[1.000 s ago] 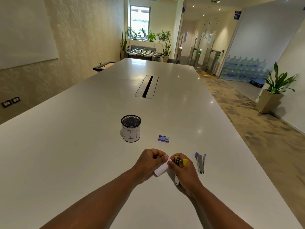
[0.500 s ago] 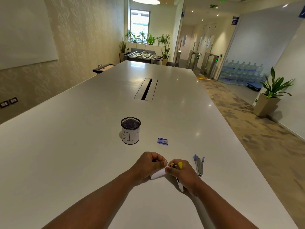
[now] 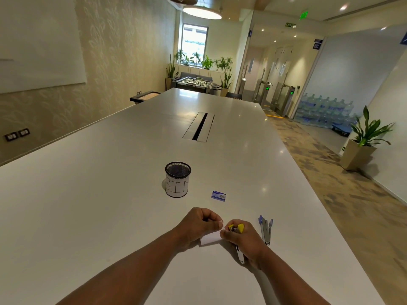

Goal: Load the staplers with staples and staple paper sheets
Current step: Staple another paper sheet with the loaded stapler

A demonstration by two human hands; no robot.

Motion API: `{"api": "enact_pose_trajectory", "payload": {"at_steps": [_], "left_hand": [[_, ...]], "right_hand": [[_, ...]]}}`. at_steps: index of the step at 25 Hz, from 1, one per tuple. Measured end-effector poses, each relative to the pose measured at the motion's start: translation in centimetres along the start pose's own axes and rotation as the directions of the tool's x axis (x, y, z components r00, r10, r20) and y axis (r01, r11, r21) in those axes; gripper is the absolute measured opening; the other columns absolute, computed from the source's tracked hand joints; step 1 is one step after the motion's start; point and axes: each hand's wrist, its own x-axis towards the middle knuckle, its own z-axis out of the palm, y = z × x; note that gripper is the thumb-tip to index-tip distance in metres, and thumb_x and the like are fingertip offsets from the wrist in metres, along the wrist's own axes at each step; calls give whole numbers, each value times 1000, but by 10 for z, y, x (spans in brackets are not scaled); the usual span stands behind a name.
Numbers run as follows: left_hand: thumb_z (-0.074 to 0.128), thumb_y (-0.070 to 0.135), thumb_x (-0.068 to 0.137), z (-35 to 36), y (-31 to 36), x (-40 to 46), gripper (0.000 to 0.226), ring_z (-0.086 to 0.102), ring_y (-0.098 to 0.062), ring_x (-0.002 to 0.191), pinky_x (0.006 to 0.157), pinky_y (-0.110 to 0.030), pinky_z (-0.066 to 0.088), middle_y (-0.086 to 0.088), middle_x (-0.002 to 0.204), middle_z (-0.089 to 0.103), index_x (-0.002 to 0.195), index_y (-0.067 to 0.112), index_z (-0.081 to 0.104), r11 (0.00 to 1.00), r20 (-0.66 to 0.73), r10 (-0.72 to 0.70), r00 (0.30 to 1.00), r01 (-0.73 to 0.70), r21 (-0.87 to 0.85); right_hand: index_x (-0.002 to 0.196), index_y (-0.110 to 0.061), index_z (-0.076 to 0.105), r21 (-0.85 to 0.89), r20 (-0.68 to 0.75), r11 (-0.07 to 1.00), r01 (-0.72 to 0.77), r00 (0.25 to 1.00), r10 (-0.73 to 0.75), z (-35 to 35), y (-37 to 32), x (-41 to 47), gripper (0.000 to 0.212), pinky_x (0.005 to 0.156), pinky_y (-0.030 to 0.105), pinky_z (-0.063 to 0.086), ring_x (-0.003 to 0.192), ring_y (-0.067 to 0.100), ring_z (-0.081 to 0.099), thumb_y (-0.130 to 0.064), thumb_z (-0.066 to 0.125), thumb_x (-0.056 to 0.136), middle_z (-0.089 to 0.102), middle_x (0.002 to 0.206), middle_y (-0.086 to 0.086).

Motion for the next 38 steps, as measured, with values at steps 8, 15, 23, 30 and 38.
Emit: {"api": "enact_pose_trajectory", "payload": {"at_steps": [8,15,23,30,38], "left_hand": [[93,19,69,4,9,-4,58,66,-35,110,80,-36,62,-18,122,65,120,19,66,996,44,-64,997,66,-53],[92,12,62,11,8,0,61,62,-39,114,78,-37,63,-16,122,61,116,28,66,996,-27,-85,996,85,11],[92,14,65,4,4,5,65,68,-29,110,92,-46,61,-10,116,71,122,22,61,998,-38,-66,997,66,0],[98,15,59,11,4,5,76,69,-26,112,92,-45,61,-7,118,72,125,22,60,999,4,-41,999,41,3],[92,8,66,11,-2,8,73,72,-29,107,90,-48,61,-14,111,75,126,20,53,996,-73,-55,996,50,-68]], "right_hand": [[78,-3,59,396,-127,918,-28,988,85,1,-3,-9,16,52,29,39,52,20,46,-3,64,93,53,61,14],[77,-2,59,396,-144,918,3,988,59,2,-5,-10,16,55,23,48,55,16,49,-1,64,92,52,61,9],[79,1,59,363,-119,932,-7,991,53,1,-1,-7,13,55,23,48,56,17,48,1,66,90,52,63,11],[76,1,59,354,-163,935,-12,984,75,3,1,-6,15,56,26,48,55,19,50,0,66,90,53,61,12],[82,2,60,328,-191,944,20,981,45,6,1,-6,14,56,20,52,59,16,53,-4,65,93,56,65,12]]}}
